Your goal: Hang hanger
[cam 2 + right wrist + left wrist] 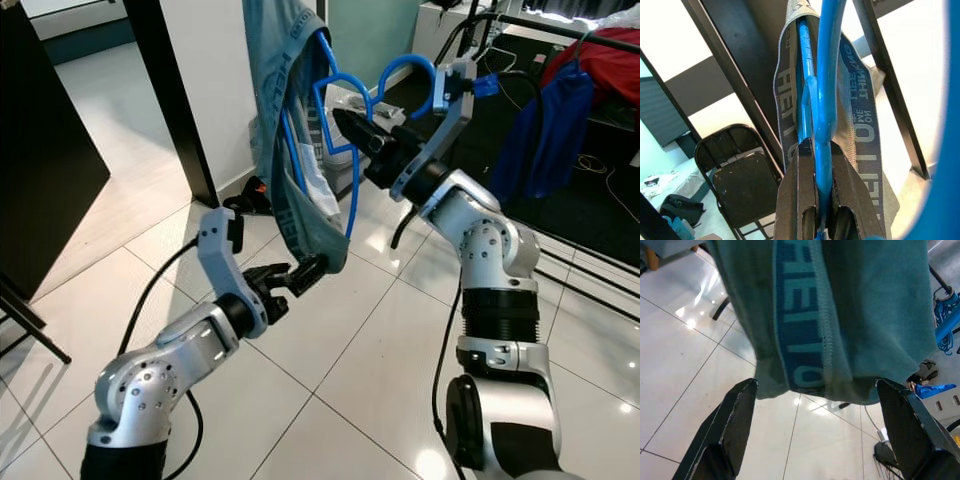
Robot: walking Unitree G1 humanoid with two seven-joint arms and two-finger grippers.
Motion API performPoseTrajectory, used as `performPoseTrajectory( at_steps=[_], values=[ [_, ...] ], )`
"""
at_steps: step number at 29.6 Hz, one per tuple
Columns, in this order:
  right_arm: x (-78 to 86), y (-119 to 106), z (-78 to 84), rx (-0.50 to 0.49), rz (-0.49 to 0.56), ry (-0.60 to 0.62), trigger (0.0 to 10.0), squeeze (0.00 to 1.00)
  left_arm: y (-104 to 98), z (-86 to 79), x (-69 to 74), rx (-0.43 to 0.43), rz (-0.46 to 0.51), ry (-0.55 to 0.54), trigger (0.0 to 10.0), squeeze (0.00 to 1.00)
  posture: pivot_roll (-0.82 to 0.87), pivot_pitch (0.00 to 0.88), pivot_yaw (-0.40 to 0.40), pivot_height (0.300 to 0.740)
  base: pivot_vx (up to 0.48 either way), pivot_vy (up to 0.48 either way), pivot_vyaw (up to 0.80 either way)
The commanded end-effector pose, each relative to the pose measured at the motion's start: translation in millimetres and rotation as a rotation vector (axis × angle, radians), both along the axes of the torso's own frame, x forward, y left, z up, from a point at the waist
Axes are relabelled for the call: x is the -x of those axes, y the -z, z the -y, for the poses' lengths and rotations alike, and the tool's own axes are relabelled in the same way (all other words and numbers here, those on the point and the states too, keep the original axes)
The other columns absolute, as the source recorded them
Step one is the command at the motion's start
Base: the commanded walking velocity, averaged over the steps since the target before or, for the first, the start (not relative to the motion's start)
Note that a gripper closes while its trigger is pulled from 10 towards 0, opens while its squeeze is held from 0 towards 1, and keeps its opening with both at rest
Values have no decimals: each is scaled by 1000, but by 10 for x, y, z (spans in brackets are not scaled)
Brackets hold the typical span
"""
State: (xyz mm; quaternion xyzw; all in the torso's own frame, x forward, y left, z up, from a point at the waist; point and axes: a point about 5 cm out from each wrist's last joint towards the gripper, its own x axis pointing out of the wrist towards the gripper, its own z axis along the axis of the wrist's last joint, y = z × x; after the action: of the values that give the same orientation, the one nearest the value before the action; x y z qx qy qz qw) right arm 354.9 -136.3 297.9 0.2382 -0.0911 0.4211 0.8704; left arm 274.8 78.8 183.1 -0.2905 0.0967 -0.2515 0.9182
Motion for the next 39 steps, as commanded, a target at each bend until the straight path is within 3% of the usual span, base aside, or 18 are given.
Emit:
performPoseTrajectory(
  at_steps=[1,16,21,22,23,24,39],
  values=[
    [6,-52,-36,-19,17,-29,10000,0,-20,-26,20,5,16,2,10000,0,-51,87,-56,740,0,0,0],
    [3,-59,-45,-25,19,-42,10000,0,9,-4,26,0,32,-1,10000,0,-60,92,-54,740,0,0,0],
    [36,-84,-55,-30,35,-66,10000,0,24,18,10,63,22,-10,10000,0,-62,94,-52,740,0,0,0],
    [39,-85,-55,-30,36,-67,10000,0,28,14,5,67,21,-12,4941,0,-62,94,-52,740,0,0,0],
    [40,-85,-56,-29,36,-68,10000,0,31,12,2,68,20,-13,4941,0,-62,94,-52,740,0,0,0],
    [41,-86,-56,-30,37,-69,10000,0,31,10,-2,78,20,-15,0,0,-63,94,-52,740,0,0,0],
    [30,-94,-16,-38,41,-41,10000,0,18,4,9,103,30,-2,0,0,-57,96,-46,740,0,0,0]
  ],
)
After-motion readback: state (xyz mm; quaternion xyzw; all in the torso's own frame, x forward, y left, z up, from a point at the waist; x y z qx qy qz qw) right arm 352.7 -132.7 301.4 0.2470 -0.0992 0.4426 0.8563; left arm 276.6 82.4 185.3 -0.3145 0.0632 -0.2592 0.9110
